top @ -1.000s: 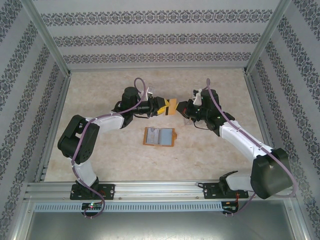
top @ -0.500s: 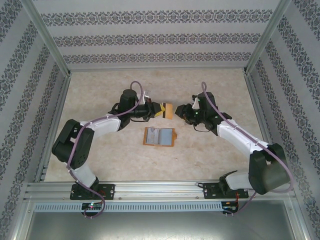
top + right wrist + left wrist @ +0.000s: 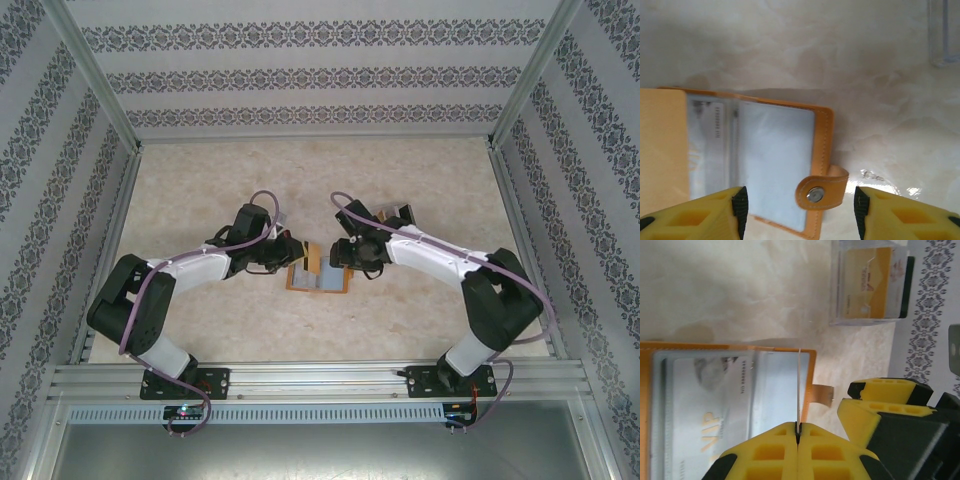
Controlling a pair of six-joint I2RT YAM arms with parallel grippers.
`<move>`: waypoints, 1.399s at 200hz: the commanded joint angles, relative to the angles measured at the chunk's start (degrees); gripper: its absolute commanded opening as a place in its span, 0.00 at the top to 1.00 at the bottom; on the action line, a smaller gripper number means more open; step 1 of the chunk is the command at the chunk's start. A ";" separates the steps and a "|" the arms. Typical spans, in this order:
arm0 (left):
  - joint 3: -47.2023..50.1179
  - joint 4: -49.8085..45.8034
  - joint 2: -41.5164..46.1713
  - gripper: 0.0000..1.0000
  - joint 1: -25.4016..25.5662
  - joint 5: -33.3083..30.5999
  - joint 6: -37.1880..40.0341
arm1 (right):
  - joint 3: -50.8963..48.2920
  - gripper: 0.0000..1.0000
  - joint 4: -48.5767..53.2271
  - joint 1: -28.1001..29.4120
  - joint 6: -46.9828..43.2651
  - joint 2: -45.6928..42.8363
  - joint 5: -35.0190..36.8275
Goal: Put the credit cards into the card holder
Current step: Insert the credit card into the card slot.
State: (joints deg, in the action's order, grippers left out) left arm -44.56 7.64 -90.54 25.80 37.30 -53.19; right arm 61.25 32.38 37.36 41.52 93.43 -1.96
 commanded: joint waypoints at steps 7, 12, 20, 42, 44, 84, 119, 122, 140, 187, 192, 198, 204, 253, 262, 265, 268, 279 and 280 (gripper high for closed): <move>0.99 0.91 -0.93 1.00 0.93 -1.58 2.69 | 2.31 0.40 4.13 0.74 -1.54 3.56 4.68; 1.14 1.09 -1.14 1.00 0.93 -1.72 2.82 | 2.34 0.40 3.88 0.76 -1.53 3.99 4.52; 1.43 1.52 -1.51 1.00 1.05 -1.79 3.00 | 2.22 0.40 3.29 0.74 -1.61 4.65 4.18; 1.27 2.73 -3.19 1.00 1.23 -0.84 2.91 | 2.23 0.41 2.87 0.52 -1.41 6.31 3.72; 1.21 2.73 -3.34 1.00 1.26 -0.83 2.91 | 2.23 0.41 2.86 0.47 -1.39 6.43 3.69; 1.97 4.81 -5.28 1.00 2.62 -1.14 2.40 | 0.63 0.48 1.22 -0.23 -0.82 7.38 2.84; 1.58 4.83 -6.72 1.00 3.01 -1.65 2.95 | -0.13 0.58 0.51 -0.78 -1.13 7.97 2.57; 1.58 4.95 -6.88 1.00 3.03 -1.69 3.06 | -0.22 0.59 0.46 -0.89 -1.17 8.07 2.45; 1.86 7.12 -8.04 1.00 3.15 -1.63 2.30 | -0.76 0.66 -0.62 -1.20 -1.31 8.59 1.45; 2.70 12.98 -12.35 1.00 4.78 -1.46 0.97 | -1.08 0.76 -1.35 -1.35 -1.26 10.36 0.82; 2.76 12.63 -12.54 1.00 4.89 -1.53 1.39 | -1.07 0.77 -1.48 -1.36 -1.26 10.52 0.86; 2.75 12.24 -12.64 1.00 4.92 -1.54 1.79 | -1.06 0.77 -1.61 -1.43 -1.26 10.71 0.75; 2.94 11.95 -12.70 1.00 4.97 -1.45 2.24 | -1.08 0.78 -1.77 -1.43 -1.26 10.81 0.67; 2.29 5.63 -11.38 1.00 4.96 -2.38 6.96 | -0.92 0.79 -2.65 -1.77 -0.83 11.64 0.07; 2.03 4.01 -10.83 1.00 4.96 -3.13 7.98 | -0.88 0.79 -2.80 -1.77 -0.69 11.67 -0.06; 1.94 3.32 -10.59 1.00 5.00 -3.31 8.38 | -0.93 0.79 -2.77 -1.81 -0.73 11.69 -0.12; 1.78 2.74 -10.43 1.00 4.97 -3.52 8.81 | -0.86 0.79 -2.72 -1.86 -0.74 11.69 -0.15; 1.95 1.20 -9.66 1.00 5.00 -4.61 9.66 | -0.83 0.80 -2.59 -1.92 -0.74 11.69 -0.07; 1.98 1.13 -9.57 1.00 5.03 -4.70 9.67 | -0.81 0.80 -2.59 -1.89 -0.69 11.69 -0.11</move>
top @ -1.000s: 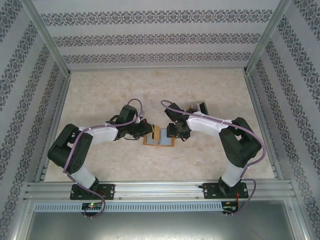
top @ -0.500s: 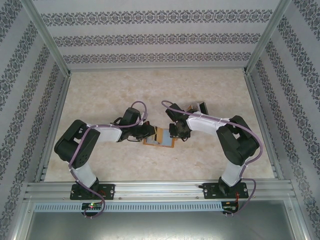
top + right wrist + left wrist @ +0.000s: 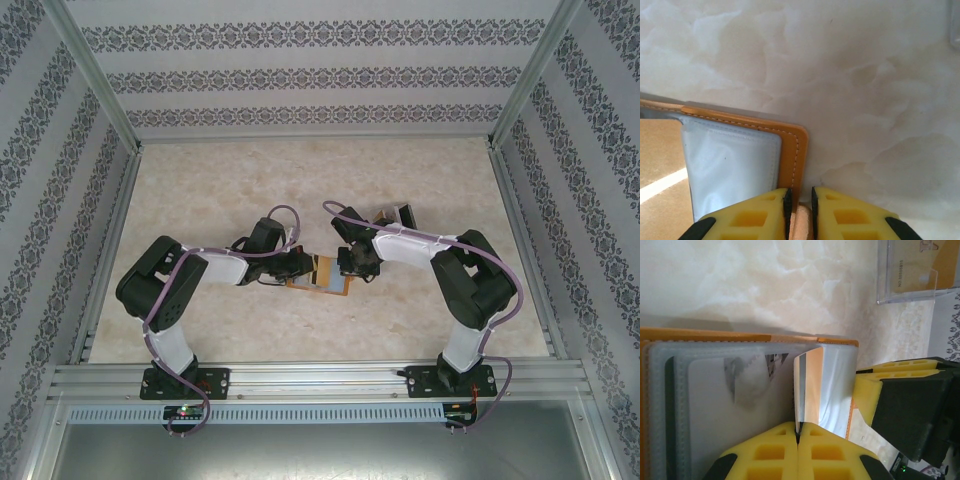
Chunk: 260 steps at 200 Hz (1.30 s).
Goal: Put the credit cards into the card holder
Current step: Insert the credit card into the card slot.
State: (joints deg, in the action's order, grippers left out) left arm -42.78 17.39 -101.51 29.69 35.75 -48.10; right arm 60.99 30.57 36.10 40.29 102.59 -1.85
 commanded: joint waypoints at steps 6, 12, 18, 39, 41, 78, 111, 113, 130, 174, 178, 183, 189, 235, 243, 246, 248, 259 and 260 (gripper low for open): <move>0.63 -8.77 2.03 1.00 1.11 -4.11 4.76 | -0.57 0.80 -0.85 -0.63 0.49 2.53 -0.24; 0.92 -8.77 2.48 1.00 1.07 -4.79 4.76 | -0.66 0.80 -0.93 -0.60 0.49 2.53 -0.20; 1.02 -9.25 2.91 1.00 1.07 -5.48 5.00 | -0.57 0.80 -0.97 -0.68 0.49 2.58 -0.37; 1.49 -9.34 4.48 1.00 1.07 -7.42 5.11 | -0.46 0.80 -0.93 -0.70 0.39 2.80 -0.69; 1.55 -9.27 4.62 1.00 1.07 -7.57 5.07 | -0.44 0.80 -1.05 -0.68 0.46 2.80 -0.70; 0.76 -7.30 4.49 1.00 1.08 -7.50 5.46 | -0.35 0.80 -1.30 -0.65 0.57 3.06 -1.09; 0.65 -6.92 3.81 1.00 1.08 -8.69 6.54 | -0.29 0.80 -1.47 -0.82 0.51 3.32 -1.48; 0.72 -6.99 3.94 1.00 1.07 -8.86 6.64 | -0.20 0.80 -1.47 -0.78 0.49 3.32 -1.49; 0.84 -6.93 3.89 1.00 1.07 -9.31 7.68 | -0.34 0.83 -1.71 -0.77 0.49 3.41 -1.81; -1.08 -5.53 0.69 1.00 3.35 -8.04 7.05 | -0.60 0.89 -2.65 -0.79 0.99 3.63 -3.03; -1.45 -5.92 0.50 1.00 3.64 -8.22 7.25 | -0.70 0.90 -2.85 -0.87 1.07 3.69 -3.22; -1.79 -6.40 0.24 1.00 3.98 -8.39 7.42 | -0.75 0.90 -3.03 -0.91 1.21 3.67 -3.39; -2.01 -6.61 0.14 1.00 4.27 -8.63 7.46 | -0.80 0.90 -3.06 -1.03 1.19 3.67 -3.58; -1.26 -6.63 1.97 1.00 4.41 -10.43 6.77 | -0.79 0.91 -3.21 -1.12 1.10 3.61 -3.80; -1.46 -7.00 2.02 1.00 4.41 -10.21 6.85 | -0.75 0.91 -3.23 -1.20 1.05 3.67 -3.85; -1.48 -7.04 2.02 1.00 4.45 -9.94 6.94 | -0.75 0.91 -3.23 -1.17 1.03 3.67 -3.94; -1.50 -7.09 1.98 1.00 4.44 -9.81 6.96 | -0.76 0.91 -3.23 -1.15 1.02 3.67 -3.93; -1.64 -6.93 1.62 1.00 4.41 -8.94 6.84 | -0.64 0.91 -3.25 -1.16 0.93 3.76 -3.99; -1.62 -6.93 1.56 1.00 4.41 -8.90 6.81 | -0.62 0.91 -3.28 -1.14 0.93 3.76 -3.97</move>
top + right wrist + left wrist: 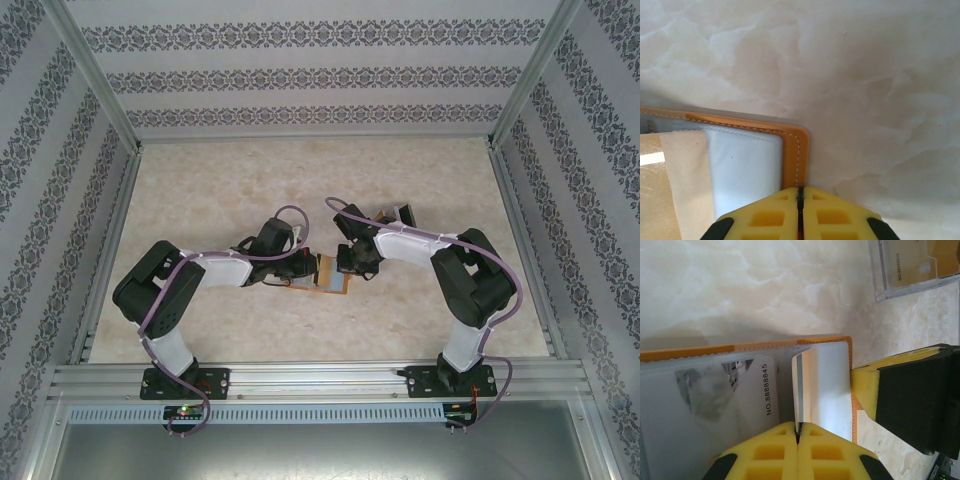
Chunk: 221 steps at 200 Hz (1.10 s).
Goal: Put the credit cards into the card holder
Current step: Insert the credit card into the card slot.
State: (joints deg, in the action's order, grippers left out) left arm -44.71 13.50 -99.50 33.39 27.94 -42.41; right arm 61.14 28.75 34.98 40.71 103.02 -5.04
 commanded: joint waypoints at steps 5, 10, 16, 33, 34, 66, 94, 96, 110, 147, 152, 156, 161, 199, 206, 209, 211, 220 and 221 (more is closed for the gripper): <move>0.37 -2.89 -0.65 1.00 0.72 -0.86 0.84 | -0.78 0.91 -1.44 -0.05 0.51 3.30 -0.78; 0.56 -2.46 -0.81 1.00 0.72 -0.65 0.33 | -0.76 0.91 -1.50 -0.14 0.51 3.32 -0.83; 0.78 -1.75 -1.01 0.99 0.73 -0.21 -0.22 | -0.79 0.91 -1.52 -0.16 0.51 3.32 -0.82; 0.85 -0.51 -1.61 0.98 1.13 0.74 -1.73 | -0.87 0.91 -1.83 -0.15 0.64 3.28 -1.19; 0.85 -0.54 -1.59 0.97 1.18 0.68 -1.76 | -0.86 0.92 -1.85 -0.16 0.66 3.30 -1.24; -1.74 -4.58 -2.68 0.93 2.71 -0.17 -0.59 | -1.83 0.92 -3.76 -0.28 1.62 2.97 -2.80; -2.73 -5.58 -3.54 0.91 3.34 -0.64 -1.40 | -2.37 0.92 -4.76 -0.62 2.16 2.80 -3.66; -2.68 -5.58 -3.58 0.91 3.39 -0.71 -1.48 | -2.42 0.92 -4.80 -0.64 2.18 2.80 -3.75; -3.12 -6.05 -3.97 0.88 3.91 -1.19 -1.95 | -2.68 0.92 -4.98 -0.72 2.26 2.63 -3.88; -4.04 -10.09 -3.50 0.83 4.33 -4.22 -2.16 | -3.22 0.92 -4.77 -0.88 2.93 1.99 -3.07; -3.92 -10.89 -3.15 0.81 4.32 -4.97 -2.15 | -3.31 0.92 -4.76 -0.95 2.97 1.85 -2.97; -3.85 -11.31 -2.67 0.78 4.32 -5.51 -2.15 | -3.44 0.92 -4.68 -1.08 2.95 1.76 -2.82; -3.89 -11.95 -2.34 0.75 4.32 -6.09 -2.09 | -3.59 0.92 -4.67 -1.08 2.93 1.66 -2.85; -3.91 -13.79 -0.54 0.72 4.32 -6.40 -2.06 | -4.15 0.92 -4.46 -1.43 2.65 1.39 -2.74; -4.09 -14.30 -0.44 0.70 4.32 -6.48 -1.97 | -4.27 0.92 -4.55 -1.41 2.63 1.39 -2.79; -4.13 -14.57 -0.34 0.70 4.32 -6.58 -1.97 | -4.28 0.92 -4.55 -1.41 2.64 1.35 -2.83; -4.22 -14.75 -0.32 0.70 4.36 -6.72 -1.93 | -4.30 0.92 -4.53 -1.43 2.65 1.38 -2.86; -4.31 -15.10 -0.19 0.70 4.32 -6.80 -1.83 | -4.38 0.92 -4.59 -1.51 2.71 1.43 -2.86; -4.28 -15.09 -0.18 0.70 4.32 -6.82 -1.81 | -4.42 0.92 -4.59 -1.45 2.71 1.41 -2.82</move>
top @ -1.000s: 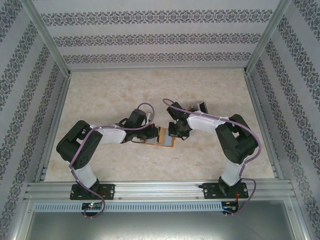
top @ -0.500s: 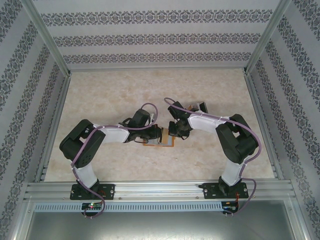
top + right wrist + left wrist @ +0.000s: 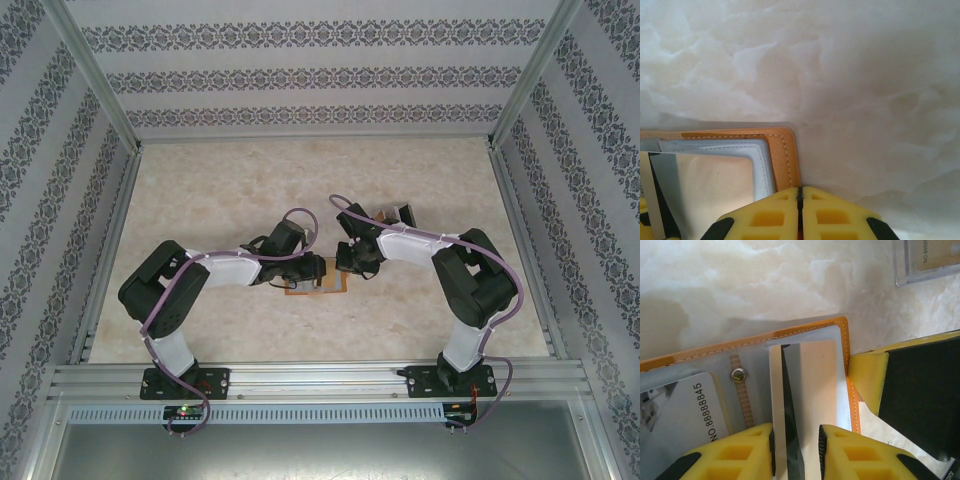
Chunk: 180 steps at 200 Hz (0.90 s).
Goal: Put the credit cards into the card holder
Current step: Insert the credit card into the card slot.
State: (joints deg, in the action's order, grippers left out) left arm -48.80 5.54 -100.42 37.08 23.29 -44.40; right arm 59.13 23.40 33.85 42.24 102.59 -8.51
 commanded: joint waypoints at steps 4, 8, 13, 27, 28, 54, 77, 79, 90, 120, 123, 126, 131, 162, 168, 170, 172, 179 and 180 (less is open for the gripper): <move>-0.23 -7.28 0.80 0.70 0.62 -2.17 0.24 | -2.40 0.92 0.77 -0.27 1.24 1.87 0.64; -0.32 -7.47 0.84 0.70 0.62 -2.12 0.23 | -2.36 0.92 0.69 -0.30 1.14 1.88 0.58; -0.40 -7.67 0.93 0.70 0.62 -2.12 0.28 | -2.38 0.92 0.64 -0.32 1.22 1.92 0.52; -0.43 -8.73 1.24 0.70 0.63 -2.55 0.02 | -2.38 0.92 0.67 -0.34 1.20 1.82 0.65; -0.52 -8.85 1.21 0.70 0.63 -2.55 -0.03 | -2.37 0.92 0.68 -0.35 1.23 1.83 0.63; -0.35 -10.20 2.50 0.69 0.63 -3.33 -0.83 | -2.39 0.92 0.68 -0.36 1.22 1.89 0.62; 0.07 -10.14 3.22 0.65 0.65 -1.57 -1.31 | -2.36 0.92 0.69 -0.38 1.35 2.18 0.34; 0.14 -9.81 3.17 0.65 0.63 -1.22 -1.35 | -2.47 0.92 0.60 -0.36 1.35 2.14 0.32; 0.05 -8.65 2.51 0.65 0.62 0.64 -1.60 | -2.67 0.92 0.29 -0.36 1.36 2.16 0.17; -0.63 -8.22 0.76 0.66 0.62 1.59 -2.52 | -2.55 0.92 0.16 -0.30 1.33 2.14 0.06; -0.80 -8.37 0.69 0.66 0.62 1.46 -2.50 | -2.64 0.92 0.16 -0.32 1.35 2.13 0.05; -1.00 -8.76 0.55 0.66 0.62 1.35 -2.40 | -2.67 0.92 0.11 -0.34 1.41 2.09 0.07; -1.39 -9.37 0.35 0.68 0.62 1.28 -2.21 | -2.62 0.92 0.06 -0.32 1.43 2.11 0.08; -1.96 -9.55 -0.21 0.77 0.68 2.56 -2.05 | -2.62 0.92 0.11 -0.27 1.26 2.06 0.02; -1.99 -9.39 -0.26 0.78 0.71 2.80 -2.08 | -2.54 0.92 0.08 -0.28 1.25 2.11 -0.01; -1.94 -9.38 -0.29 0.78 0.71 2.88 -2.16 | -2.53 0.92 0.07 -0.32 1.26 2.16 -0.01; -1.97 -9.31 -0.30 0.78 0.71 3.01 -2.17 | -2.53 0.92 0.07 -0.28 1.31 2.18 -0.01; -1.95 -9.16 -0.40 0.78 0.72 3.37 -2.34 | -2.54 0.92 -0.01 -0.32 1.35 2.22 -0.05; -1.93 -9.11 -0.44 0.78 0.72 3.40 -2.35 | -2.58 0.92 -0.01 -0.34 1.36 2.25 -0.03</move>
State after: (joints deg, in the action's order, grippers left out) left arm -49.87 -0.95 -99.66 37.12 24.51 -45.95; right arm 58.70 22.37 33.85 42.70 102.52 -9.08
